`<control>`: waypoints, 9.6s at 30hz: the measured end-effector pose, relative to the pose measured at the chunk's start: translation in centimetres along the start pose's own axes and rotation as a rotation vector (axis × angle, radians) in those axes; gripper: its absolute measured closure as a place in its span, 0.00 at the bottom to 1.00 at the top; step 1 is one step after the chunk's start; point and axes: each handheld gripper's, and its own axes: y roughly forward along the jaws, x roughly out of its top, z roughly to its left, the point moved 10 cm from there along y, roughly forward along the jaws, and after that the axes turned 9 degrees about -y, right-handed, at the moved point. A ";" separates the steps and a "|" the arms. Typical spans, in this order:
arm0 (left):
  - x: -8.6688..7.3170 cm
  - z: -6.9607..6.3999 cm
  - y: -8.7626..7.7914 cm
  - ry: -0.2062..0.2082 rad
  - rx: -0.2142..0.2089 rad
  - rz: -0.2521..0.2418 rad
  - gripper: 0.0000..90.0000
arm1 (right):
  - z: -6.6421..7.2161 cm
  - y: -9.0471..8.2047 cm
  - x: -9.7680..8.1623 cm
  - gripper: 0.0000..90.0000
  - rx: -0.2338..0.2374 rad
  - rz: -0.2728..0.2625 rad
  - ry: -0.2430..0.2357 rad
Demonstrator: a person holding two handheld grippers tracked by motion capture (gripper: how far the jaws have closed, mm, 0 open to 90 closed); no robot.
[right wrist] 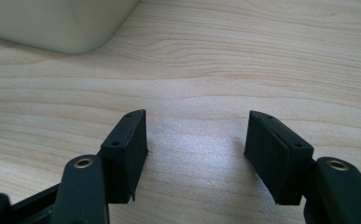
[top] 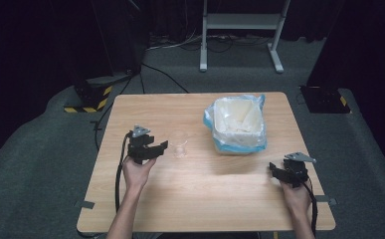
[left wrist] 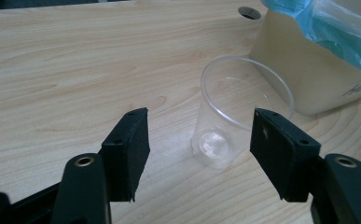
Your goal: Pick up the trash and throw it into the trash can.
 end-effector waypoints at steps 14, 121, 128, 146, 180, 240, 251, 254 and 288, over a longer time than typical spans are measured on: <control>2.0 -0.5 2.3 0.034 0.001 0.019 0.55 | 0.0 0.0 0.0 0.43 0.000 0.000 -0.001; 14.3 -14.0 0.7 0.185 -0.323 -0.062 0.95 | 0.0 0.0 0.0 0.43 0.000 0.000 -0.001; 14.9 -15.0 1.3 0.191 -0.343 -0.066 0.95 | 0.0 0.0 0.0 0.43 0.000 0.000 0.000; 14.9 -17.1 4.0 0.171 -0.391 -0.046 0.95 | 0.0 0.0 0.0 0.43 -0.001 0.000 -0.001; 12.2 -16.0 5.6 0.226 -0.272 -0.012 0.66 | 0.1 0.0 0.0 0.41 0.005 0.003 -0.002; 3.8 -5.2 -1.8 0.123 -0.089 -0.031 0.54 | 0.1 0.0 0.0 0.41 0.004 0.002 -0.003; 1.8 -4.2 -1.9 0.091 -0.081 -0.024 0.53 | 0.1 0.0 0.0 0.41 0.004 0.002 -0.003; 1.2 -3.9 -1.9 0.074 -0.086 -0.020 0.53 | 0.1 0.0 0.0 0.41 0.004 0.002 -0.003; -5.9 -0.8 0.0 0.000 0.001 0.027 0.49 | 0.1 0.0 0.0 0.41 0.003 0.001 -0.002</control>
